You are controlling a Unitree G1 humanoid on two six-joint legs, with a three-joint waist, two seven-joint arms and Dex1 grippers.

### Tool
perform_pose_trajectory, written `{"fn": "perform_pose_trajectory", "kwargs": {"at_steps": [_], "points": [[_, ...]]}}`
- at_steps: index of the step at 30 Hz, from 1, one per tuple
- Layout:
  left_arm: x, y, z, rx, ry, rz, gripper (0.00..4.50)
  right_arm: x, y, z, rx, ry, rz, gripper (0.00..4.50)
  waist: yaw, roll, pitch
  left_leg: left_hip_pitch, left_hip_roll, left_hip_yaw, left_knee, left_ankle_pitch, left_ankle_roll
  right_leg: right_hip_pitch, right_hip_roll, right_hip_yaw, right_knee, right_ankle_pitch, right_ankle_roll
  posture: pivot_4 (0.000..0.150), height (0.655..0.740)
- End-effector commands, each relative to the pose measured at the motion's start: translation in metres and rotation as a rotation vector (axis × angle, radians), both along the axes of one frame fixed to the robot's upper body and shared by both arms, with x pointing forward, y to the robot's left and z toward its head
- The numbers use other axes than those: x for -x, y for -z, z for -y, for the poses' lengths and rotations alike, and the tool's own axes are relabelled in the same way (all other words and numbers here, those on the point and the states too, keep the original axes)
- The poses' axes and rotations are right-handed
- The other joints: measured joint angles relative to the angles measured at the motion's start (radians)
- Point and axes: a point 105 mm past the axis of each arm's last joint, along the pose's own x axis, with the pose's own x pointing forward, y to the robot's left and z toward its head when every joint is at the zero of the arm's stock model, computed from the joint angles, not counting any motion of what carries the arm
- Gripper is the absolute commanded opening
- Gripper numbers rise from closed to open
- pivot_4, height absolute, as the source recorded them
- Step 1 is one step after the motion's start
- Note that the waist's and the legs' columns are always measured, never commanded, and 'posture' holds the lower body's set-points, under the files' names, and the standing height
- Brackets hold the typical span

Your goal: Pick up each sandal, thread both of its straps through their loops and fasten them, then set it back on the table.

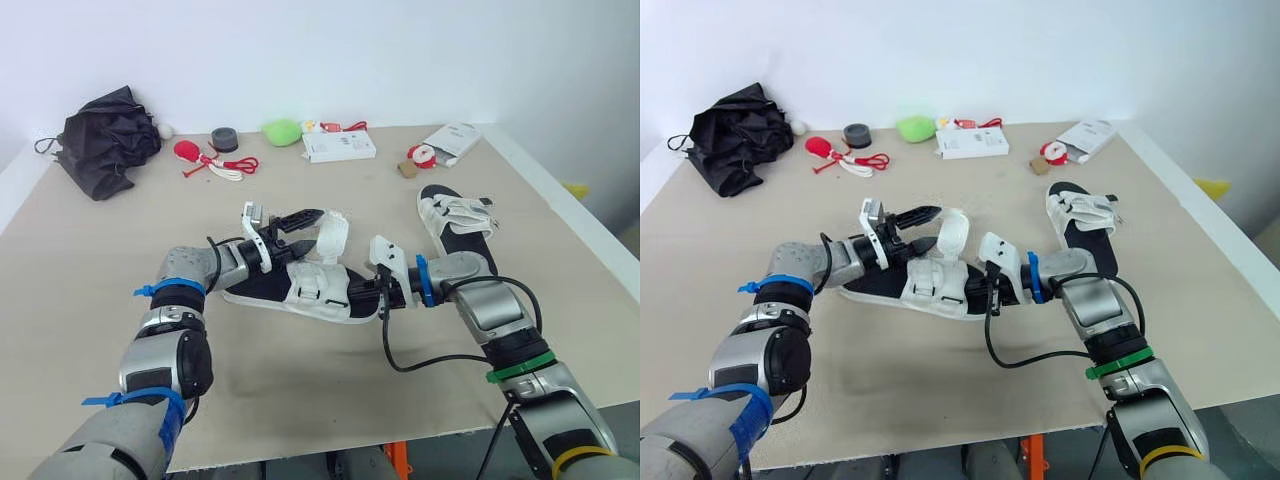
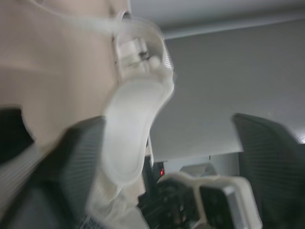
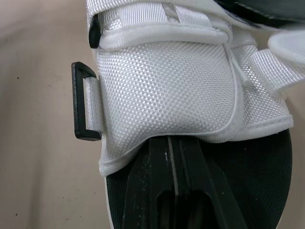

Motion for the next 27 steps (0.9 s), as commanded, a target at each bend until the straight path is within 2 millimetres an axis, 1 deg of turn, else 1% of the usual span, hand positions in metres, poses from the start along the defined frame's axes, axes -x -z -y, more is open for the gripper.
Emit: {"fn": "perform_pose_trajectory", "kwargs": {"at_steps": [1,9,10,13,17,22,27], "points": [[-0.005,0.016,-0.009,-0.031,-0.058,-0.068,4.47,0.008,0.031,0.007,0.076,0.021,-0.113,0.0,0.0,0.0,0.0,0.0,0.0,0.0,0.0,0.0,0.0,0.0,0.0,0.0,0.0,0.0,0.0,0.15,0.74],[-0.026,-0.005,-0.019,0.052,-0.187,-0.076,4.47,0.007,0.032,0.005,0.073,0.021,-0.111,0.0,0.0,0.0,0.0,0.001,0.0,0.0,0.0,0.0,0.0,0.0,0.0,0.0,0.0,0.0,0.0,0.15,0.74],[-0.026,-0.01,-0.017,0.044,-0.173,-0.068,4.47,0.007,0.032,0.006,0.073,0.022,-0.11,0.0,0.0,0.0,0.0,0.001,0.0,0.0,0.0,0.0,0.0,0.0,0.0,-0.001,0.0,0.0,0.0,0.15,0.74],[-0.023,-0.008,-0.011,-0.069,-0.117,-0.094,4.47,0.006,0.032,0.007,0.073,0.025,-0.108,0.0,0.0,-0.001,0.0,0.0,0.0,0.0,-0.001,0.0,0.0,0.0,0.0,0.0,0.0,0.0,0.0,0.15,0.74],[-0.024,-0.014,-0.004,-0.099,-0.097,-0.096,4.47,0.005,0.032,0.005,0.069,0.029,-0.106,0.0,-0.001,-0.001,0.0,0.0,0.0,0.0,-0.002,-0.001,-0.002,0.0,0.0,0.0,0.0,-0.001,0.001,0.15,0.74],[-0.03,-0.039,0.017,-0.025,-0.094,-0.062,4.47,0.007,0.036,0.002,0.061,0.031,-0.112,0.0,-0.001,-0.002,0.001,0.0,0.0,0.0,-0.002,-0.001,-0.002,-0.001,0.0,0.0,0.0,-0.001,0.001,0.15,0.74],[-0.032,-0.053,0.03,0.035,-0.094,-0.057,4.47,0.008,0.037,0.002,0.056,0.036,-0.113,0.0,-0.006,-0.003,0.002,0.0,0.0,0.0,-0.003,0.0,-0.003,-0.001,0.001,0.0,0.0,-0.001,0.001,0.15,0.74]]}}
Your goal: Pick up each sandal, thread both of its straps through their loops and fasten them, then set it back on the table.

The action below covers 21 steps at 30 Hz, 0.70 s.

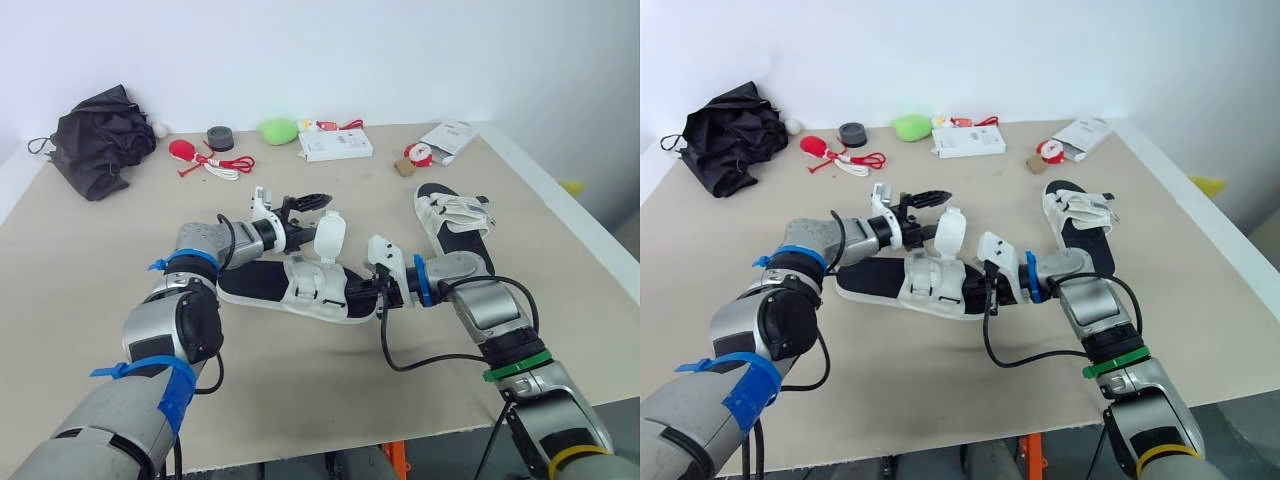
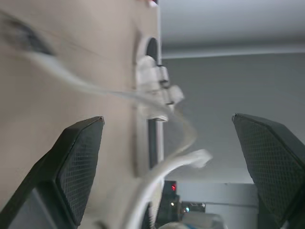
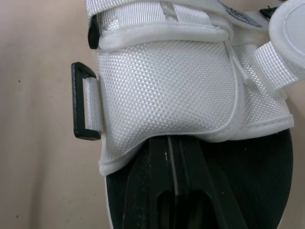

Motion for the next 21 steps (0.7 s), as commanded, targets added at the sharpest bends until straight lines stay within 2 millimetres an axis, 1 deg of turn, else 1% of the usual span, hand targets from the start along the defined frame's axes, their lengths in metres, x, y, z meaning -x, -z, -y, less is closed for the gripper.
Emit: {"fn": "perform_pose_trajectory", "kwargs": {"at_steps": [1,3,12,13,14,19,20,21], "points": [[-0.003,-0.023,0.006,0.057,-0.002,0.043,4.47,0.009,0.037,0.007,0.079,0.042,-0.112,0.0,-0.001,0.0,0.0,0.0,0.0,0.0,0.0,0.0,0.0,0.0,0.0,0.0,0.0,0.0,0.0,0.15,0.74],[-0.002,-0.022,0.01,0.049,0.006,0.043,4.47,0.009,0.037,0.008,0.078,0.046,-0.112,0.0,-0.002,0.0,0.0,0.0,0.0,0.0,-0.001,0.0,0.0,0.0,0.0,0.0,0.0,0.0,0.0,0.15,0.74],[-0.009,-0.012,0.023,0.004,-0.058,0.04,4.47,0.009,0.037,0.008,0.072,0.055,-0.111,0.0,-0.001,0.0,0.0,0.0,0.0,0.001,-0.001,0.0,-0.001,-0.001,0.0,0.001,0.0,0.0,0.0,0.15,0.74],[-0.01,-0.012,0.024,0.0,-0.064,0.041,3.88,0.009,0.037,0.008,0.071,0.055,-0.111,0.0,-0.001,0.0,0.0,0.0,0.0,0.001,-0.002,0.0,-0.001,-0.001,0.0,0.001,0.0,0.0,0.0,0.15,0.74],[-0.01,-0.012,0.024,0.003,-0.069,0.04,3.61,0.009,0.036,0.008,0.07,0.055,-0.111,0.0,-0.001,0.0,0.0,0.0,0.0,0.001,-0.002,0.0,-0.001,-0.001,0.0,0.001,0.0,0.0,0.0,0.15,0.74],[-0.013,-0.015,0.024,0.012,-0.09,0.049,1.27,0.009,0.036,0.008,0.069,0.057,-0.111,0.0,-0.001,0.0,0.0,0.0,0.0,0.001,-0.002,0.0,-0.001,-0.001,0.0,0.001,0.0,0.0,0.0,0.15,0.74],[-0.013,-0.015,0.024,0.014,-0.089,0.053,0.96,0.009,0.036,0.008,0.069,0.057,-0.11,0.0,-0.001,0.0,0.0,0.0,0.0,0.001,-0.002,0.0,-0.001,-0.001,0.0,0.001,0.0,0.0,0.0,0.15,0.74],[-0.013,-0.015,0.023,0.013,-0.086,0.055,0.45,0.009,0.036,0.008,0.068,0.057,-0.11,0.0,-0.001,0.0,0.0,0.0,0.0,0.001,-0.002,0.0,-0.001,-0.001,0.0,0.001,0.0,0.0,0.0,0.15,0.74]]}}
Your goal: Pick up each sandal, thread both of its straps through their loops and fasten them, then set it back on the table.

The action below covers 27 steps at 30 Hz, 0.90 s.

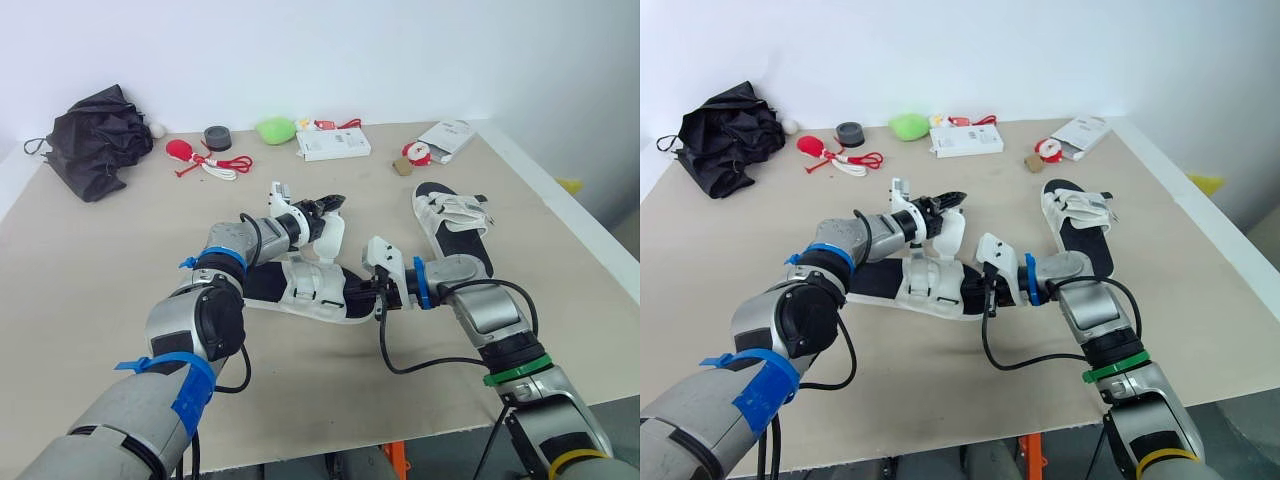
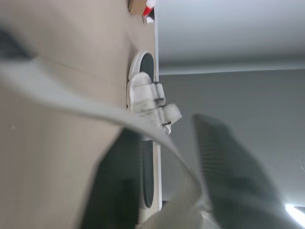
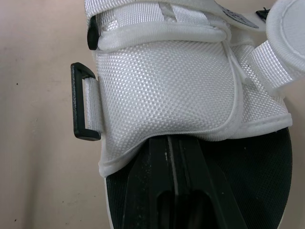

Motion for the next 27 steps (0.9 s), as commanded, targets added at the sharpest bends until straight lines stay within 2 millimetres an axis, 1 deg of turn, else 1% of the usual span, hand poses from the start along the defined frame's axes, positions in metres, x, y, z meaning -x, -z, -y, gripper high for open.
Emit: {"fn": "perform_pose_trajectory", "kwargs": {"at_steps": [1,5,7,11,13,14,17,19,20,22,23,24,27], "points": [[-0.002,-0.018,0.002,0.02,0.007,0.048,0.04,0.007,0.035,0.008,0.076,0.047,-0.123,0.0,0.0,0.0,0.0,0.0,0.0,0.0,0.0,0.0,0.0,0.0,0.0,0.0,0.0,0.0,0.0,0.15,0.74],[-0.003,-0.02,-0.002,-0.006,-0.001,0.099,0.04,0.007,0.037,0.009,0.075,0.05,-0.125,0.0,0.0,0.0,0.0,0.0,0.0,0.0,0.0,0.0,0.0,0.0,0.0,0.0,0.0,0.0,0.0,0.15,0.74],[-0.002,-0.026,-0.002,-0.011,0.017,0.163,0.04,0.007,0.037,0.009,0.075,0.051,-0.126,0.0,0.0,0.0,0.0,0.0,0.0,0.0,0.0,0.0,0.0,0.0,0.0,0.0,0.0,0.0,0.0,0.15,0.74],[0.017,-0.048,0.0,-0.061,0.129,0.5,0.04,0.006,0.037,0.009,0.072,0.053,-0.126,0.0,-0.002,0.0,0.0,0.0,0.0,0.001,0.0,0.0,0.0,0.0,0.0,0.001,0.0,0.0,0.0,0.15,0.74],[0.028,-0.051,-0.002,-0.135,0.153,0.691,0.04,0.006,0.037,0.009,0.072,0.054,-0.127,0.0,-0.003,0.001,0.0,0.001,0.0,0.001,-0.002,0.001,-0.004,0.0,0.0,0.001,0.0,0.0,0.0,0.15,0.74],[0.033,-0.051,-0.001,-0.159,0.161,0.749,0.04,0.006,0.037,0.01,0.072,0.054,-0.127,0.0,-0.003,0.001,0.0,0.001,0.001,0.001,-0.002,0.002,-0.005,0.0,0.0,0.001,0.0,0.0,-0.001,0.15,0.74],[0.056,-0.059,-0.009,-0.205,0.163,1.021,0.04,0.007,0.037,0.01,0.072,0.053,-0.129,0.0,-0.002,0.0,0.0,0.001,0.001,0.001,-0.002,0.002,-0.006,0.0,0.0,0.002,0.0,0.0,-0.001,0.15,0.74],[0.078,-0.059,-0.011,-0.248,0.206,1.23,0.04,0.008,0.038,0.01,0.073,0.051,-0.131,0.0,-0.001,0.001,0.0,0.001,0.001,0.001,-0.002,0.002,-0.006,0.0,0.0,0.002,0.0,0.0,-0.001,0.15,0.74],[0.09,-0.056,-0.013,-0.283,0.232,1.339,0.04,0.008,0.038,0.011,0.074,0.05,-0.133,0.0,0.0,0.001,0.0,0.002,0.001,0.003,-0.002,0.002,-0.006,0.0,0.0,0.004,0.0,0.0,-0.001,0.15,0.74],[0.127,-0.05,-0.014,-0.372,0.325,1.705,0.04,0.01,0.039,0.011,0.077,0.045,-0.138,0.0,0.001,0.001,0.0,0.001,0.001,0.003,-0.002,0.002,-0.006,-0.001,0.0,0.004,0.0,0.0,-0.001,0.15,0.74],[0.139,-0.046,-0.013,-0.402,0.366,1.813,0.04,0.01,0.039,0.011,0.078,0.043,-0.139,0.0,0.0,0.001,0.0,0.001,0.001,0.003,-0.002,0.002,-0.005,0.0,0.0,0.004,0.0,0.0,-0.001,0.15,0.74],[0.148,-0.044,-0.012,-0.411,0.399,1.898,0.04,0.01,0.04,0.011,0.08,0.043,-0.14,0.0,-0.001,0.001,0.0,0.001,0.001,0.003,-0.002,0.002,-0.005,0.0,0.0,0.004,0.0,0.0,-0.001,0.15,0.74],[0.163,-0.034,-0.017,-0.44,0.455,2.114,0.04,0.009,0.039,0.01,0.08,0.039,-0.139,0.0,0.005,0.001,0.0,0.002,0.002,0.005,-0.003,0.001,-0.005,-0.001,0.001,0.006,0.0,-0.001,-0.003,0.15,0.74]]}}
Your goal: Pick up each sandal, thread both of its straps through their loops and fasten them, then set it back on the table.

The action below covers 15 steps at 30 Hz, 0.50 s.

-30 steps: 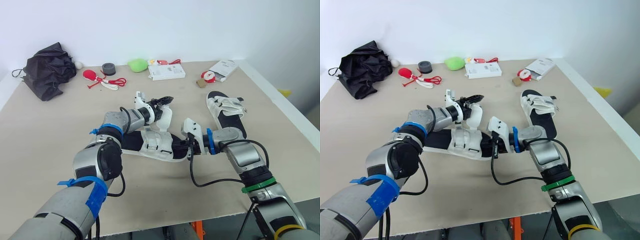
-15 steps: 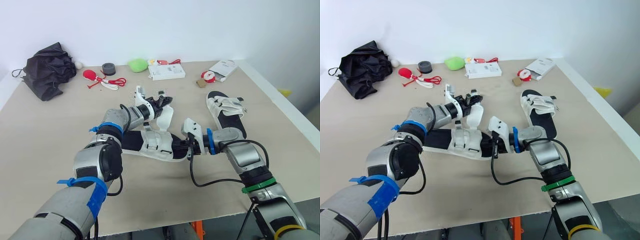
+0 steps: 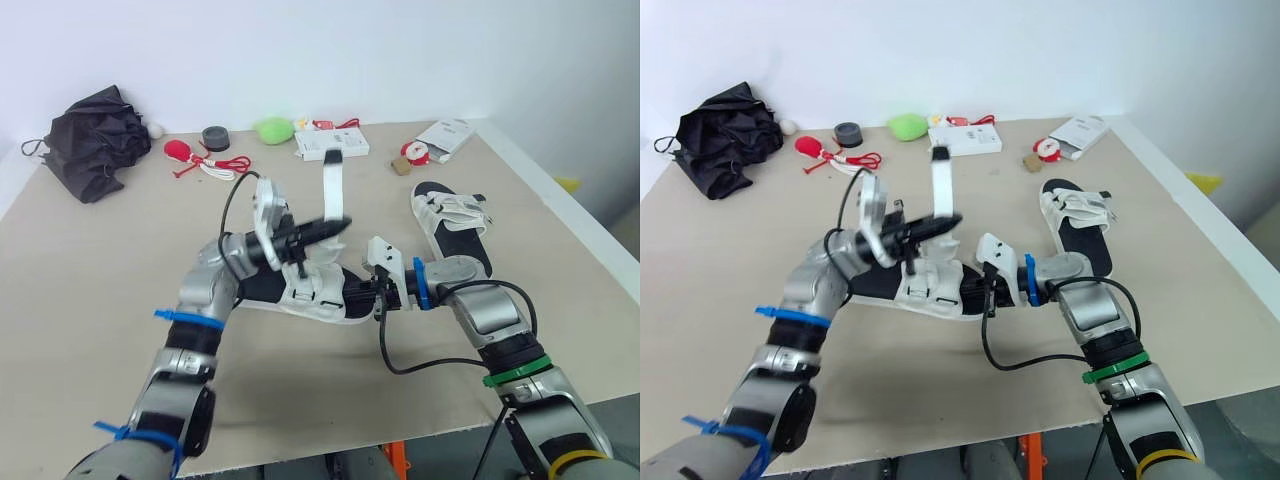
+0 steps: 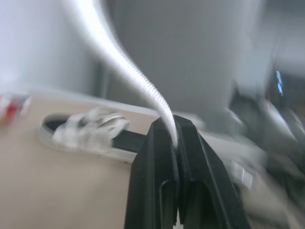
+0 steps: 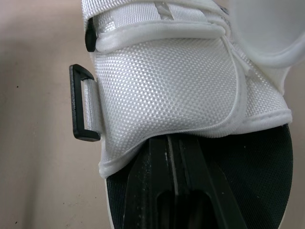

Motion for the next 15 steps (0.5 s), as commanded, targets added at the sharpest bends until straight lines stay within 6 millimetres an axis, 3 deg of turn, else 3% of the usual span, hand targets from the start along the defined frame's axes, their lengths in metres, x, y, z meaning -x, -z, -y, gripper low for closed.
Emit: {"fn": "perform_pose_trajectory", "kwargs": {"at_steps": [1,5,9,10,11,15], "points": [[0.042,-0.012,0.0,-0.069,0.179,0.542,0.04,0.007,0.038,0.01,0.097,0.038,-0.129,0.0,0.006,0.0,0.0,-0.001,0.0,0.0,0.0,0.0,0.0,-0.001,0.0,-0.001,0.0,0.0,0.0,0.15,0.74],[0.042,0.017,-0.018,-0.215,0.188,0.674,0.04,0.007,0.038,0.008,0.096,0.027,-0.129,0.0,0.008,0.0,0.0,-0.002,0.0,0.0,0.001,-0.001,0.001,-0.001,0.0,-0.001,0.0,0.0,0.0,0.15,0.74],[0.037,0.032,-0.021,-0.283,0.182,0.695,1.27,0.006,0.038,0.006,0.097,0.02,-0.129,0.0,0.011,-0.001,0.0,-0.003,0.0,0.0,0.002,-0.002,0.004,-0.001,-0.001,-0.001,-0.001,-0.001,0.0,0.15,0.74],[0.036,0.034,-0.021,-0.29,0.183,0.71,1.82,0.006,0.038,0.006,0.097,0.018,-0.129,0.0,0.011,-0.001,0.0,-0.003,0.0,0.0,0.006,-0.005,0.008,0.0,-0.001,-0.001,-0.001,-0.002,0.001,0.15,0.74],[0.034,0.039,-0.021,-0.314,0.175,0.715,1.97,0.006,0.038,0.005,0.097,0.016,-0.129,0.0,0.011,0.0,0.0,-0.003,0.0,0.0,0.006,-0.005,0.008,0.0,-0.001,-0.001,-0.001,-0.001,0.002,0.15,0.74],[0.03,0.051,-0.023,-0.381,0.169,0.727,3.28,0.006,0.038,0.005,0.098,0.011,-0.131,0.0,0.011,0.0,-0.001,-0.003,0.0,-0.001,0.011,-0.004,0.008,0.002,0.0,-0.001,0.0,0.0,0.001,0.15,0.74]]}}
